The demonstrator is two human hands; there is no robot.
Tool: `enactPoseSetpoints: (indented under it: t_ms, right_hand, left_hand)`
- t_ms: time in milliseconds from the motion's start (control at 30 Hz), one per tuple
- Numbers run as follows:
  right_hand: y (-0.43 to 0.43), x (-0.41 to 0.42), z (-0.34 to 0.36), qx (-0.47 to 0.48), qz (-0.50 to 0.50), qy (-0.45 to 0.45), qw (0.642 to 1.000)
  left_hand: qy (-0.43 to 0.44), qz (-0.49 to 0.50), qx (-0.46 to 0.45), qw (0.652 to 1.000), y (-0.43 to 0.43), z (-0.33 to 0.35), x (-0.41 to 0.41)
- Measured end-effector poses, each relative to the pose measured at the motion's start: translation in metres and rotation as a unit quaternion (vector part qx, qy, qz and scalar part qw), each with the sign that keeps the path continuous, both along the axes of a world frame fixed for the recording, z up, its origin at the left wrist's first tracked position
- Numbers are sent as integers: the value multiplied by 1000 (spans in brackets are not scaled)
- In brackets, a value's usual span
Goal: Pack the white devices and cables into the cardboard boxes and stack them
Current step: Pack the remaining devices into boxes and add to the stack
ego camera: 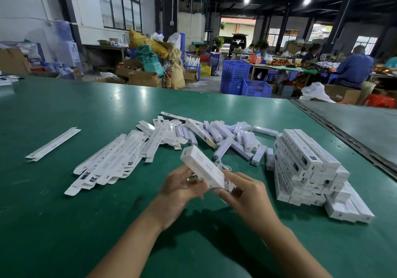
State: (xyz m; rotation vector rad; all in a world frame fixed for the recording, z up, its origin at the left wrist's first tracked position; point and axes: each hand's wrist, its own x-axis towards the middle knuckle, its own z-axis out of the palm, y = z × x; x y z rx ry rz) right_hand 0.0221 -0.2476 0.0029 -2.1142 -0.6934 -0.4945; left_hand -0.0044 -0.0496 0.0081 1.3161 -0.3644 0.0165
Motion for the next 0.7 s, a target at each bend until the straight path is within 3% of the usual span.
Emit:
enactPoseSetpoints:
  t_ms: [100,200,300,467,567,700]
  right_hand:
    - [7,2,1,34,73,70,994]
    - [16,24,5,126,-3,120,985]
    - [23,69,1,-25,-133,164,977]
    - [40,122,-6,-258,-164,279,910]
    - [46,138,-11,-301,-165,308,887]
    - [44,148,-15,-252,-217,250,909]
  left_hand:
    - [1,107,59,992,-11,-6,4]
    - [24,167,-47,985,-9,-3,9]
    - [50,196,-147,968,-3,0,13]
    - [87,236,-196,948,4,1,15]
    - [98,253,-210,939,9,-1,18]
    - [117,269,-230,928,11,-4,22]
